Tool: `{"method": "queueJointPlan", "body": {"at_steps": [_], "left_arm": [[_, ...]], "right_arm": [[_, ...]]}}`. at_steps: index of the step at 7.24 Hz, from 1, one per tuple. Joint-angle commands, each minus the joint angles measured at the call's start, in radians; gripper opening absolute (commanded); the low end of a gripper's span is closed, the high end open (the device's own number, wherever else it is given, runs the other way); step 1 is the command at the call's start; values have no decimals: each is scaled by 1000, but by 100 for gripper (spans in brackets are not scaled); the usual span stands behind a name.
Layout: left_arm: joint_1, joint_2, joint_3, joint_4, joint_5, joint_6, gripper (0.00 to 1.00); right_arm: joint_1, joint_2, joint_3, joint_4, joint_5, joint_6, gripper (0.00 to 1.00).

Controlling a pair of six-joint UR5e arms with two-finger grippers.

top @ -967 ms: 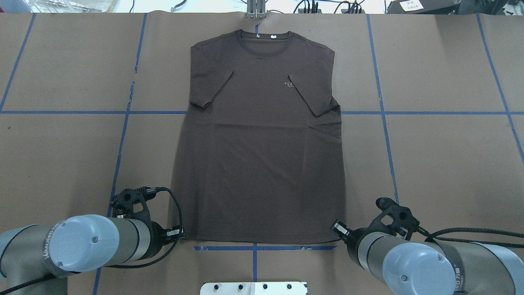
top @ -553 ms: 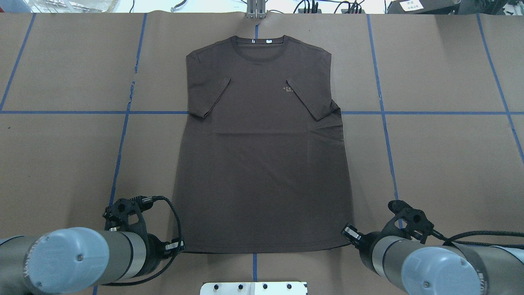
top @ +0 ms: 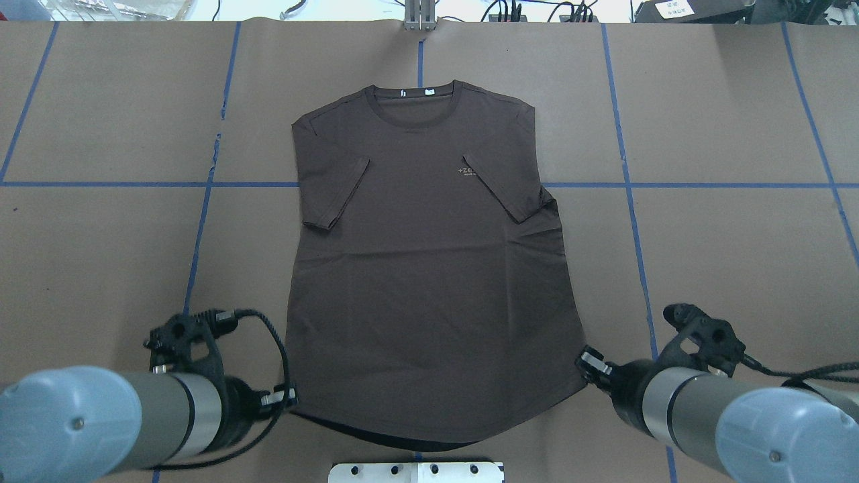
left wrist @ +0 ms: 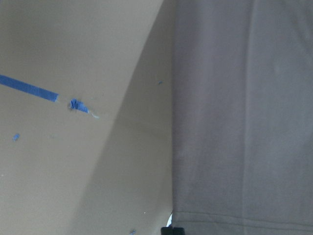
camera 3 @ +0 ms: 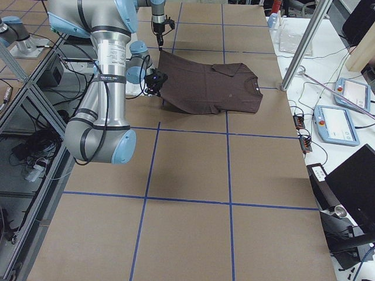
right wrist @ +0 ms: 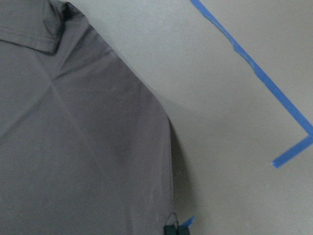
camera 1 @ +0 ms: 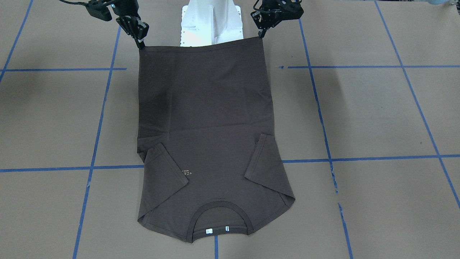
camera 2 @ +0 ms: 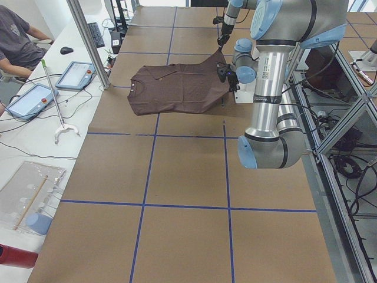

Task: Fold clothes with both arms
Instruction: 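Lift the hem with both grippers and fold it toward the collar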

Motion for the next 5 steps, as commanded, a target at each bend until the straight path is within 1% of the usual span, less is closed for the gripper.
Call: {"method": "queueJointPlan", "body": {"at_steps": [1, 2, 3, 4, 5], "left_arm": [[-240, -134, 191, -11, -2, 172, 0], [-329, -197, 335, -70, -1, 219, 0], [-390, -214, 439, -168, -1, 271, 0], [-436, -245, 556, -269, -1, 276, 0], [-476, -294, 669, -335, 1, 288, 0]], "right_arm": [[234, 177, -155, 0, 88, -219, 0], [354, 287, -283, 0, 187, -288, 0], [432, 370, -430, 8, 207, -378, 0], [509, 421, -549, 9, 210, -473, 0], [566, 467, -641, 14, 211, -506, 0]]}}
